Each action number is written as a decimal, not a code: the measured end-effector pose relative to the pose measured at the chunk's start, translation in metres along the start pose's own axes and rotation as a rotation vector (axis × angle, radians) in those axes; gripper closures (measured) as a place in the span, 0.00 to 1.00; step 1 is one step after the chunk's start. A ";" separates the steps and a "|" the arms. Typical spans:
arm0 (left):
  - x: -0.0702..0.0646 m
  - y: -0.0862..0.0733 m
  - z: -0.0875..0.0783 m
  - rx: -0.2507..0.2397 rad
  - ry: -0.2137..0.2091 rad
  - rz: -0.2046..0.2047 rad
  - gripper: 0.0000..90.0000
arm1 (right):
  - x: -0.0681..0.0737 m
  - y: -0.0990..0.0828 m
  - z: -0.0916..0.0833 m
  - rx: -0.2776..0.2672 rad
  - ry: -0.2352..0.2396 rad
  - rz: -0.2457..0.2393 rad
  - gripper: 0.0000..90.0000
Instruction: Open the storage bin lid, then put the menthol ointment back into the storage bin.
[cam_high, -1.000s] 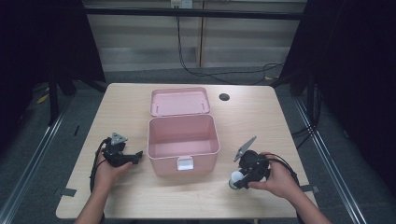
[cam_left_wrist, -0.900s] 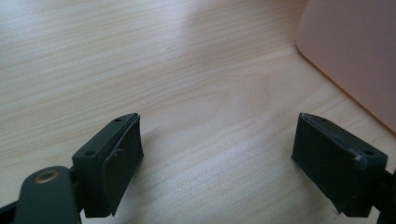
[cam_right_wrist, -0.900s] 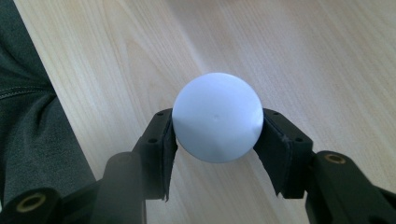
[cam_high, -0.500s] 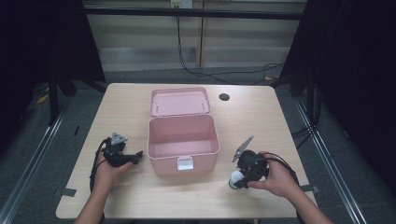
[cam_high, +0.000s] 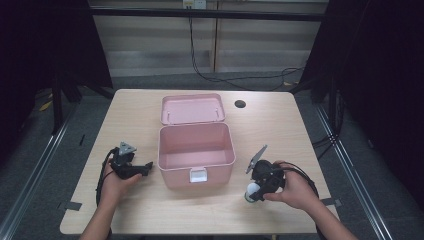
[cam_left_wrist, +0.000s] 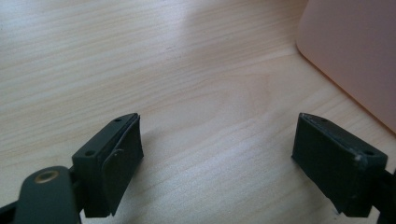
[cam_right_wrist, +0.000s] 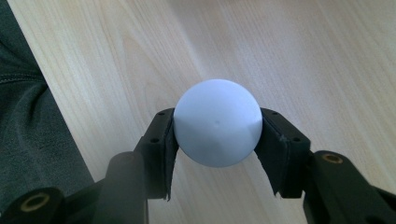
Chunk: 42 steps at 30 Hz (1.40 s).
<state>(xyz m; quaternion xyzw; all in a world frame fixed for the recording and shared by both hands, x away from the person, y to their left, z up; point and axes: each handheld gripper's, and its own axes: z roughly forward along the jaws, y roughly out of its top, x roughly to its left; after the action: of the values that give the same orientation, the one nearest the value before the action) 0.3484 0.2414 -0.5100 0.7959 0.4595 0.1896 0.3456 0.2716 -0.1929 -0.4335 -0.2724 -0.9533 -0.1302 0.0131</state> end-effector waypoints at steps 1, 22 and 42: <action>0.000 0.000 0.000 0.000 0.000 0.000 0.17 | 0.000 0.000 0.000 0.000 0.000 0.000 0.56; 0.000 0.000 0.000 0.000 -0.001 0.000 0.17 | 0.001 0.014 -0.026 0.007 0.018 -0.027 0.56; 0.000 0.000 0.000 0.000 -0.003 0.001 0.17 | -0.009 0.040 -0.060 0.013 0.004 -0.006 0.56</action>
<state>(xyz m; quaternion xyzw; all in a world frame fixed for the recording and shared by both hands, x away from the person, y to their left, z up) 0.3484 0.2416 -0.5100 0.7965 0.4585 0.1884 0.3461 0.2971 -0.1801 -0.3672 -0.2689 -0.9549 -0.1247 0.0166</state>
